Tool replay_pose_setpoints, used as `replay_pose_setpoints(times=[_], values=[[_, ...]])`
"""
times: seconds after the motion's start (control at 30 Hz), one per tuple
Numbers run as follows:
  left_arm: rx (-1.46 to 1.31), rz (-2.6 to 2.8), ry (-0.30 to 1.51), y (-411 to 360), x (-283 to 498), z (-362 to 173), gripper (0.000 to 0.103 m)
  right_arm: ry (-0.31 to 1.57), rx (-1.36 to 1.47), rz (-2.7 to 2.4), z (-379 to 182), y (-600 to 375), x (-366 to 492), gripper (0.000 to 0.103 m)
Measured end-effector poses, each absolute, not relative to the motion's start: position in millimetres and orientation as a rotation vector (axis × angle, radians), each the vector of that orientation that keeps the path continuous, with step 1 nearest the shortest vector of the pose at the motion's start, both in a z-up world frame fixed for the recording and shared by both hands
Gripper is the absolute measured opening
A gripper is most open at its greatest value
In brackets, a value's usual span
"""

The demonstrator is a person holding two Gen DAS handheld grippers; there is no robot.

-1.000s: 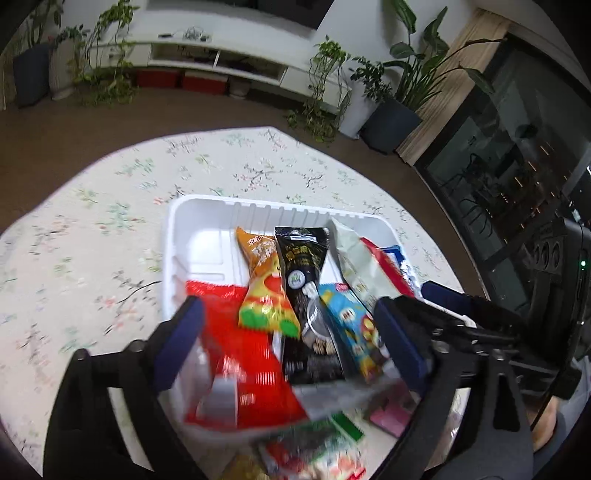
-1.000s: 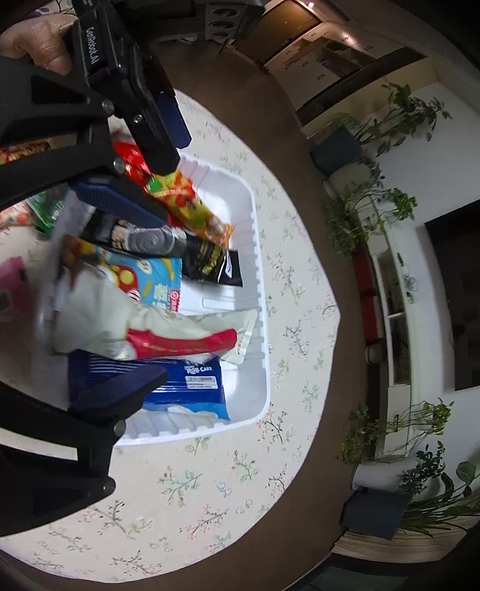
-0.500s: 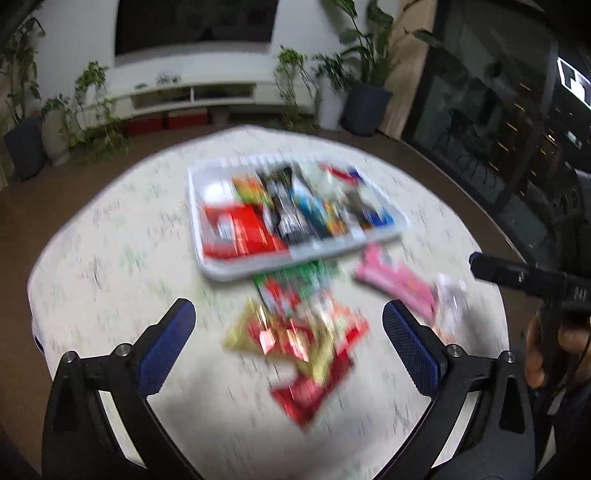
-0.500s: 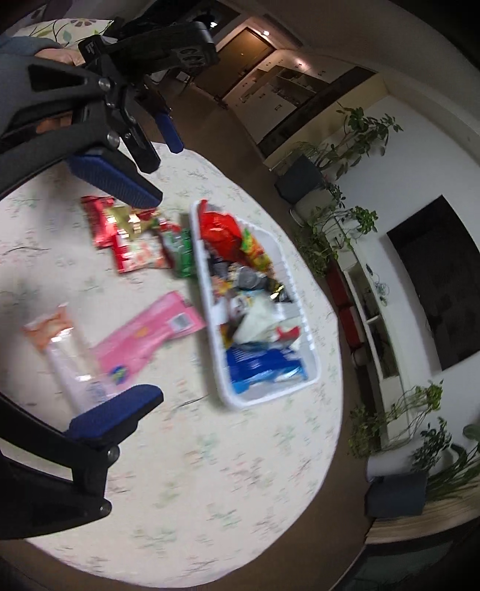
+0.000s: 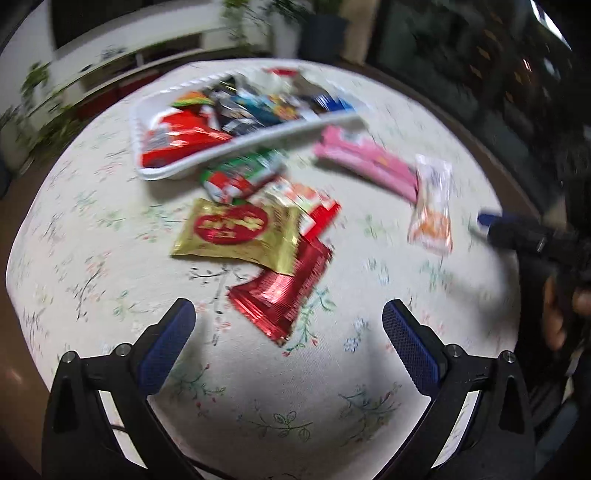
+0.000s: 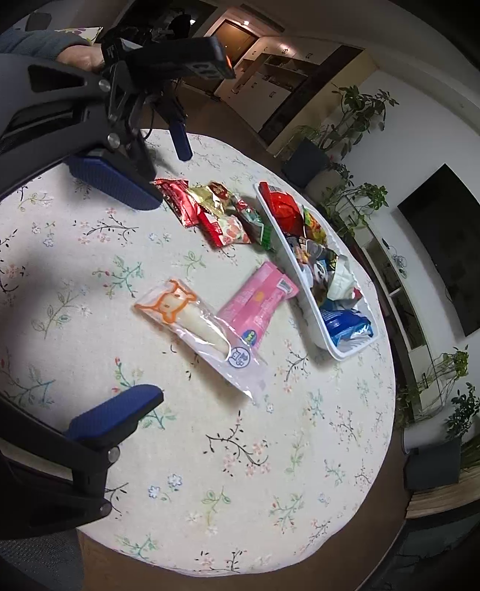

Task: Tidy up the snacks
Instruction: 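Open both tools and withdraw them back over the table, then grasp the red wafer pack with the left tool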

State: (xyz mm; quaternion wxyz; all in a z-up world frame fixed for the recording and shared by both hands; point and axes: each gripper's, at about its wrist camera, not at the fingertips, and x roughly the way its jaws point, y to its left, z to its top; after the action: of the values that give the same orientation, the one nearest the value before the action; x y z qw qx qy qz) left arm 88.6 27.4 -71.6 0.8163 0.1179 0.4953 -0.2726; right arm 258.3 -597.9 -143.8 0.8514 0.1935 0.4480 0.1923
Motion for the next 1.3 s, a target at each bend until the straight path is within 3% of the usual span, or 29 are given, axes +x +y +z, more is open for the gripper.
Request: replay_pose_setpoints(times=[0.23, 0.33, 0.37, 1.3], values=[[0.307, -0.619, 1.104, 20, 102, -83, 0.098, 0.934, 0.403, 0.409, -142, -599, 255, 0.098], [0.293, -0.652, 1.138, 18, 109, -86, 0.077, 0.944, 0.404, 0.413, -143, -598, 255, 0.098], [0.297, -0.658, 1.147, 16, 113, -87, 0.076, 0.945, 0.404, 0.415, -143, -598, 255, 0.098], [0.327, -0.852, 1.203, -32, 125, -76, 0.075, 0.954, 0.397, 0.412, -144, -598, 254, 0.097]])
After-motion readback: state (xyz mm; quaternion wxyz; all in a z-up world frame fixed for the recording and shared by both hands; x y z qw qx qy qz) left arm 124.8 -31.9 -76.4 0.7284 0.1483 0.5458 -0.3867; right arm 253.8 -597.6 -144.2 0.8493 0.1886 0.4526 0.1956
